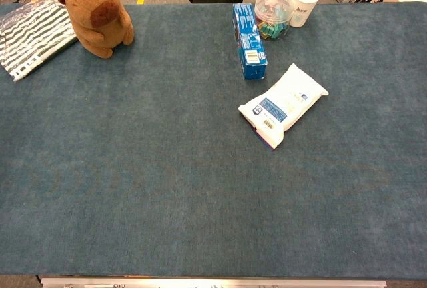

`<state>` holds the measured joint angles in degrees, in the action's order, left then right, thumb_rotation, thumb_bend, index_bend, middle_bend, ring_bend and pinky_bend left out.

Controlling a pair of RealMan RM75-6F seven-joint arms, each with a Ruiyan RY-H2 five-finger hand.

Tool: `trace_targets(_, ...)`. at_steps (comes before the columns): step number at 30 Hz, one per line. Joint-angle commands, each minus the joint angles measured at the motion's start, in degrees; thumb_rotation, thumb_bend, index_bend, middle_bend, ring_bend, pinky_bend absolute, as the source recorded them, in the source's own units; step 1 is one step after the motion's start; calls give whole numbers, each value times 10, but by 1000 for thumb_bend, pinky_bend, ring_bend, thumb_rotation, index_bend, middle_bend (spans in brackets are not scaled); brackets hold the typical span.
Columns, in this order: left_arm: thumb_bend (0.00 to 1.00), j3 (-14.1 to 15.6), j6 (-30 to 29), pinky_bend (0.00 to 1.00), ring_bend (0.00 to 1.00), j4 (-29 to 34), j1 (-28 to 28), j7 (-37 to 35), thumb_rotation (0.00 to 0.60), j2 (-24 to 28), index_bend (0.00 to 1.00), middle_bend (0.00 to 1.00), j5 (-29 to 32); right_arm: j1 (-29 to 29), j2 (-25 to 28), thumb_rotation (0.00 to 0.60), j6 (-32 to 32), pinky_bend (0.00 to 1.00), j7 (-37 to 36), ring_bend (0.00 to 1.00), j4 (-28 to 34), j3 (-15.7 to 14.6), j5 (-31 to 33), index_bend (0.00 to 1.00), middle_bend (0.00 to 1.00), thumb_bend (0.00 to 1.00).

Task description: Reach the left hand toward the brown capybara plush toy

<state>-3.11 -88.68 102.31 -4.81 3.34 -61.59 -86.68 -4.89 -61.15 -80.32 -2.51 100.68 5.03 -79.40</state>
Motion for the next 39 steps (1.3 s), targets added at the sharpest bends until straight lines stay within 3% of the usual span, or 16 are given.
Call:
trace_targets(1,0,1,0,443,494,-4,1,-6,600,1,616,531,-2,0,0,537,0,420,1,367,0,0,0,527,525,0)
trace_targets(6,0,1,8,443,495,-3,-1,-12,600,3,616,531,1,0,1,538,-1,420,1,366,1,1,-1,527,525,0)
trace_targets(12,0,2,49,443,494,14,-15,-71,600,23,619,531,13,0,1,539,-1,420,-1,367,1,1,-2,527,525,0)
trace_targets(20,0,7,158,445,528,36,-66,-227,600,59,634,580,10,1,4,538,-2,420,-7,366,0,0,-4,527,525,0)
trace_targets(24,0,10,217,521,581,41,-100,-323,592,64,660,656,-1,2,5,540,-3,420,-7,366,1,-1,-4,527,525,0)
trace_targets(28,0,11,253,545,640,39,-127,-409,495,61,698,733,-20,4,10,539,-3,420,-13,366,4,-2,-6,527,525,0)
trace_targets(37,0,19,284,736,884,56,-176,-628,79,32,884,978,-67,4,13,538,-4,420,-16,366,6,-1,-7,527,525,0)
trace_targets(39,0,26,297,779,922,66,-190,-678,29,32,912,997,-81,4,14,539,-4,420,-15,367,7,-1,-6,527,525,0)
